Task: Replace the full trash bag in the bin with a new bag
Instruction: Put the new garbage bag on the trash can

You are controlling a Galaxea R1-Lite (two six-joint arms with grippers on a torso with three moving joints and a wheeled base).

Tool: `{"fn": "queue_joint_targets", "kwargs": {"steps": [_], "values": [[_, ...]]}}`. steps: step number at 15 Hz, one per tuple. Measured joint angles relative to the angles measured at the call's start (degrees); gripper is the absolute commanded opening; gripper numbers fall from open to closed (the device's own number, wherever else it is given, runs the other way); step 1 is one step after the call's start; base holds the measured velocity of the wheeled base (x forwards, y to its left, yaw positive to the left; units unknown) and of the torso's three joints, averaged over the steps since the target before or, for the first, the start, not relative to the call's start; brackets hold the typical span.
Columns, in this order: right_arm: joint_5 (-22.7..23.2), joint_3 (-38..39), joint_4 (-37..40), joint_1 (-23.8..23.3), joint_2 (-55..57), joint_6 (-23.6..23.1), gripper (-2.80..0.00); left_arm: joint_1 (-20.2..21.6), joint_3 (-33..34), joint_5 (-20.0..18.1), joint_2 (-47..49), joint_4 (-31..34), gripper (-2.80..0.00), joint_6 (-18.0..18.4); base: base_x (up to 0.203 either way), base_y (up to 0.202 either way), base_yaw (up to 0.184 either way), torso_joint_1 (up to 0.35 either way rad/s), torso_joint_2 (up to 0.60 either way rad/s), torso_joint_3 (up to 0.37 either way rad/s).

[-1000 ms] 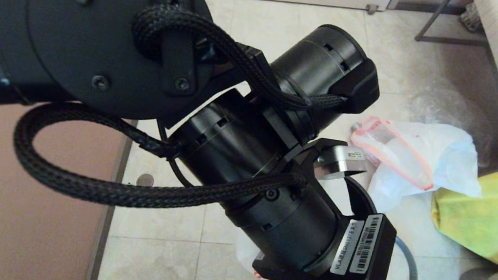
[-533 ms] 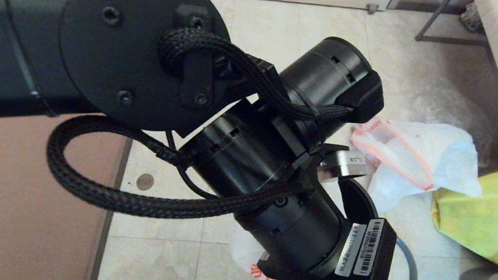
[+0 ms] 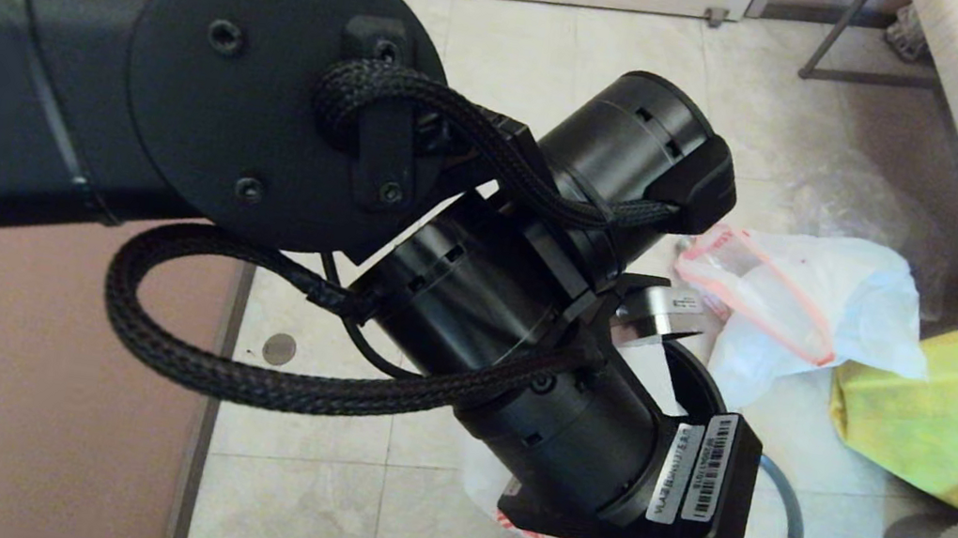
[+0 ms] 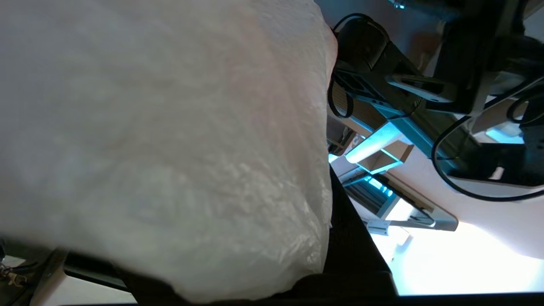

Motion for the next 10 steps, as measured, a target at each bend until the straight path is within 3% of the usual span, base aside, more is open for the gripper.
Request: {"fn": "queue_joint_targets", "kwargs": {"steps": [2,5,10], "values": [[-1.5,0.3,-4.2,2.4,4.2,-0.1,0.0,0.3,0.0,0.0,0.0,-0.1,-2.8,0.0,0.0,0.0,0.0,0.0,0.0,0.0],[-7.6,1.6,-8.9,9.2,8.7,0.0,0.0,1.1,-0.2,0.1,0.0,-0.2,-2.8,0.1,0.0,0.0,0.0,0.0,0.0,0.0],[-15.4,2.6,-10.9,17.5,13.4,0.0,0.0,2.3,-0.3,1.0,-0.1,-2.0,-2.8,0.0,0.0,0.0,0.0,0.0,0.0,0.0]]}}
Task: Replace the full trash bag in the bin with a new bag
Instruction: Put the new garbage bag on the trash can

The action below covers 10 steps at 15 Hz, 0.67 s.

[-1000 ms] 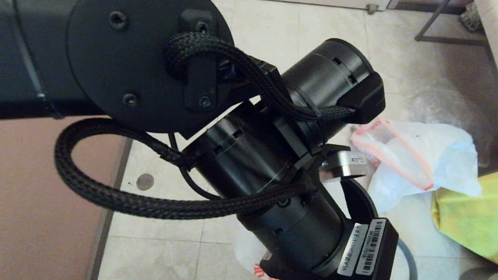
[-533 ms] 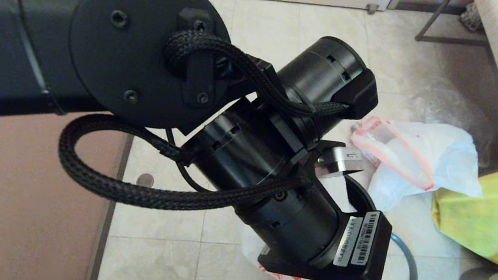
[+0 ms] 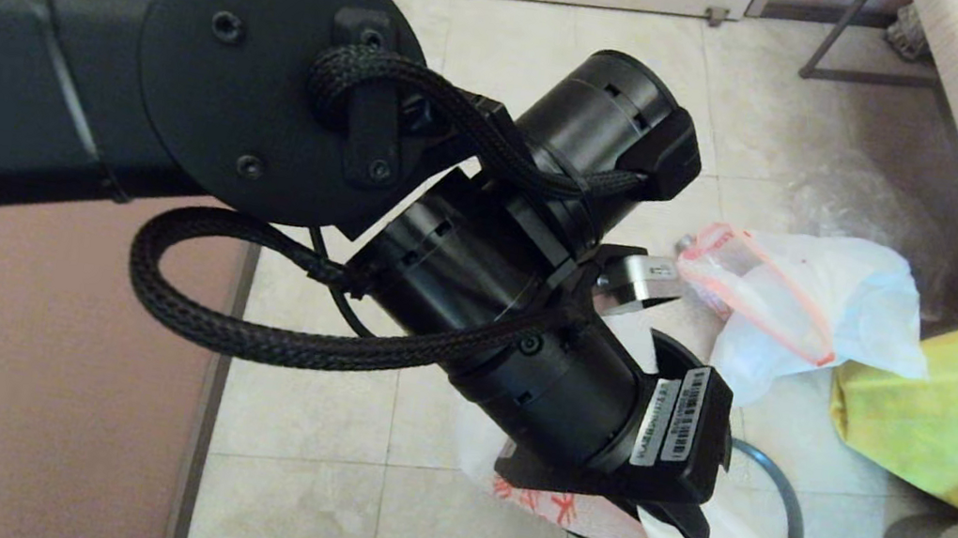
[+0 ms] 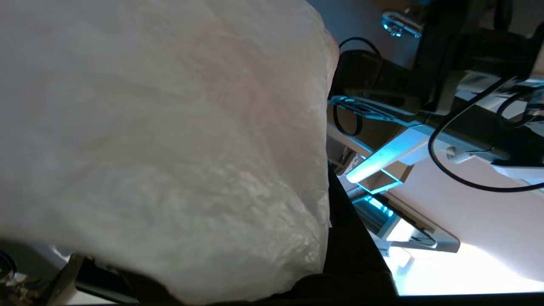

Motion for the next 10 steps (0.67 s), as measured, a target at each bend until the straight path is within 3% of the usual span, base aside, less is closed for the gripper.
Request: {"fn": "queue_joint_targets", "kwargs": {"steps": [6,10], "values": [[-3.5,0.5,-2.8,4.8,4.8,0.2,0.0,0.6,0.0,0.1,-0.2,-1.6,-2.8,-0.7,0.0,0.0,0.0,0.0,0.0,0.0],[-4.8,1.6,-14.7,5.9,9.9,3.0,0.0,0.6,0.2,0.1,-1.3,-1.1,-2.8,-1.1,0.0,0.0,0.0,0.0,0.0,0.0]]}}
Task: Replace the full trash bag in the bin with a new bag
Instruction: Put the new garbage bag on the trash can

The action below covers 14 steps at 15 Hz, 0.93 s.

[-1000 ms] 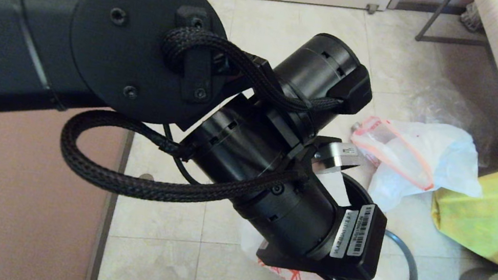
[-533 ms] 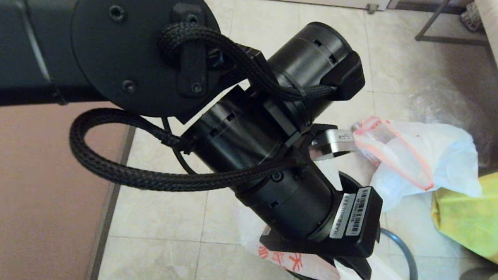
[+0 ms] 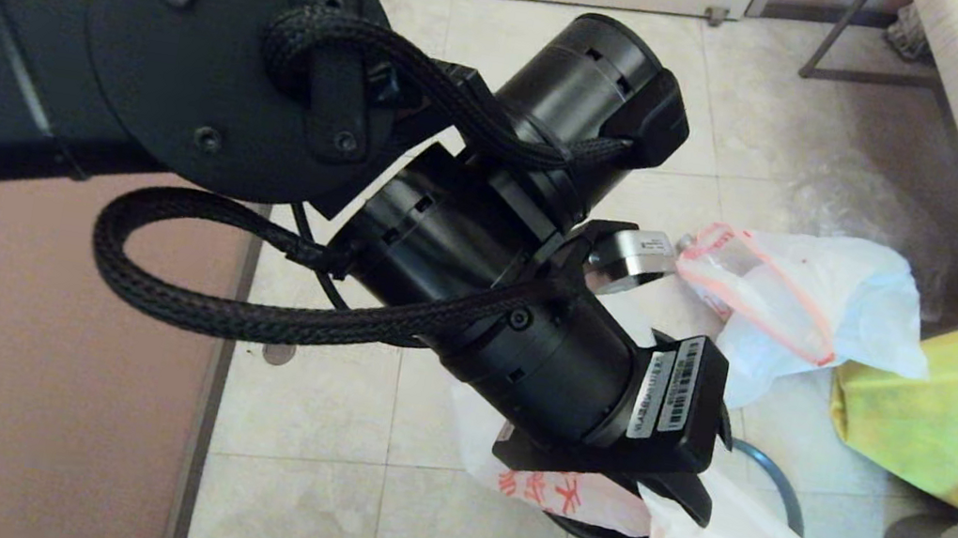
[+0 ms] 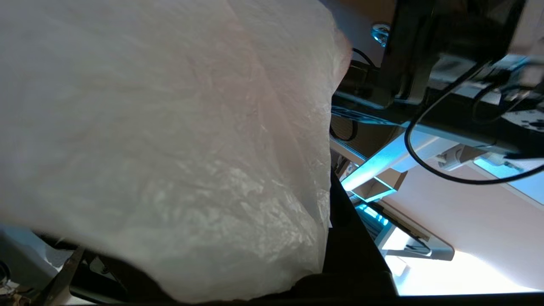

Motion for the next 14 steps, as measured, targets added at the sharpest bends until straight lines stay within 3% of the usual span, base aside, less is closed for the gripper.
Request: {"fn": "queue_joint_targets", "kwargs": {"steps": [7,8,14], "values": [[-3.7,1.1,-3.6,0.6,4.3,1.1,0.0,0.0,0.2,-0.1,-1.3,1.3,-2.8,0.1,0.0,0.0,0.0,0.0,0.0,0.0],[-4.4,1.4,-4.9,0.6,5.2,1.2,-2.8,0.2,0.2,-0.1,-1.4,1.3,-2.8,0.1,0.0,0.0,0.0,0.0,0.0,0.0],[-5.6,1.8,-9.4,1.7,8.3,3.0,-2.8,1.9,0.2,-0.1,-1.3,1.4,-2.8,0.4,0.0,0.0,0.0,0.0,0.0,0.0]]}}
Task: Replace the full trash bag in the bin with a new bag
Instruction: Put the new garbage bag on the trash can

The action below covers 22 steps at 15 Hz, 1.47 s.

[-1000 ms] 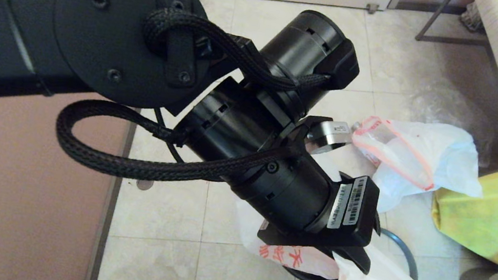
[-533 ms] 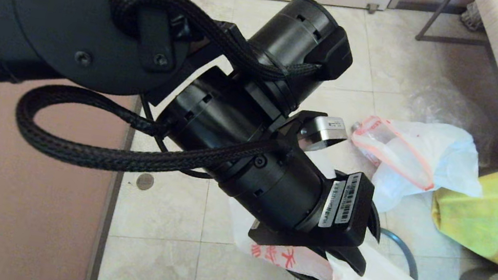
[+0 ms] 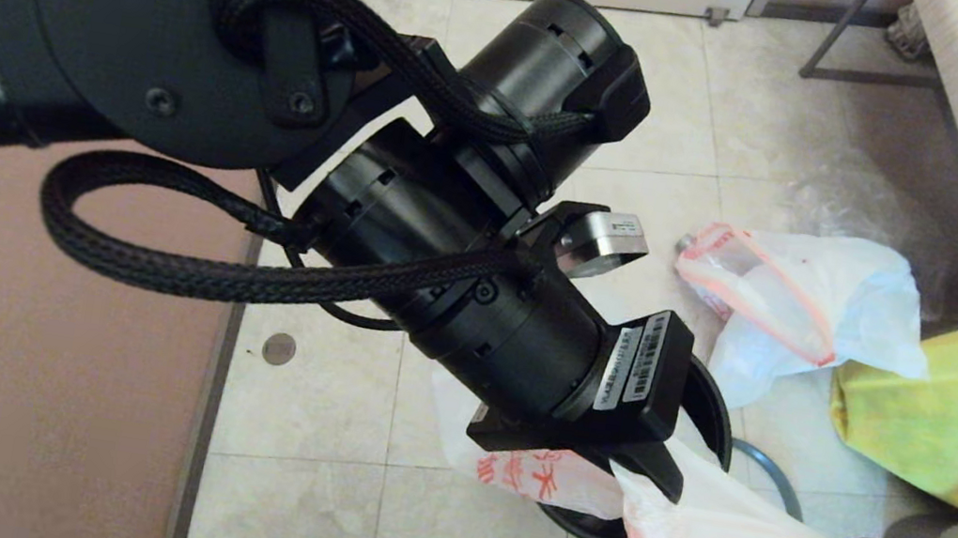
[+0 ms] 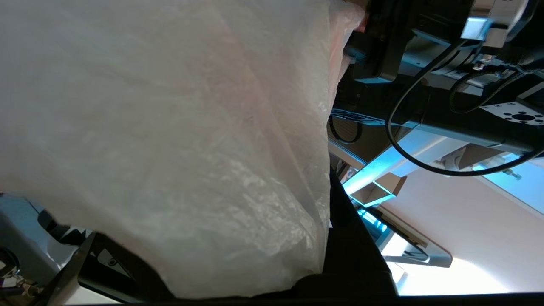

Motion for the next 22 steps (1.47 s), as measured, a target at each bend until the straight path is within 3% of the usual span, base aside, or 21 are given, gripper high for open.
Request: {"fn": "queue_joint_targets", "kwargs": {"steps": [5,11,13,17,22], "values": [[-3.5,-2.5,-1.3,0.1,2.7,3.8,-2.8,1.2,-0.2,-0.1,-0.4,-2.0,-2.8,0.0,0.0,0.0,0.0,0.0,0.0,0.0],[-3.7,-8.2,21.7,-0.1,-5.5,11.8,-2.8,1.3,0.1,-0.2,-0.4,-1.0,-2.8,0.0,0.0,0.0,0.0,0.0,0.0,0.0],[-3.8,-8.4,24.9,-1.4,-6.1,12.9,-2.8,0.8,-0.1,0.5,-0.2,-1.3,-2.8,0.2,0.0,0.0,0.0,0.0,0.0,0.0],[-4.1,-8.3,18.7,-5.2,-2.9,13.0,-2.8,-0.3,-0.4,5.1,0.5,-3.2,-2.8,0.4,0.0,0.0,0.0,0.0,0.0,0.0],[-3.8,-8.3,13.5,-13.6,5.0,9.5,-2.8,0.1,-0.3,5.8,2.4,-3.6,-2.8,0.4,0.0,0.0,0.0,0.0,0.0,0.0]]}}
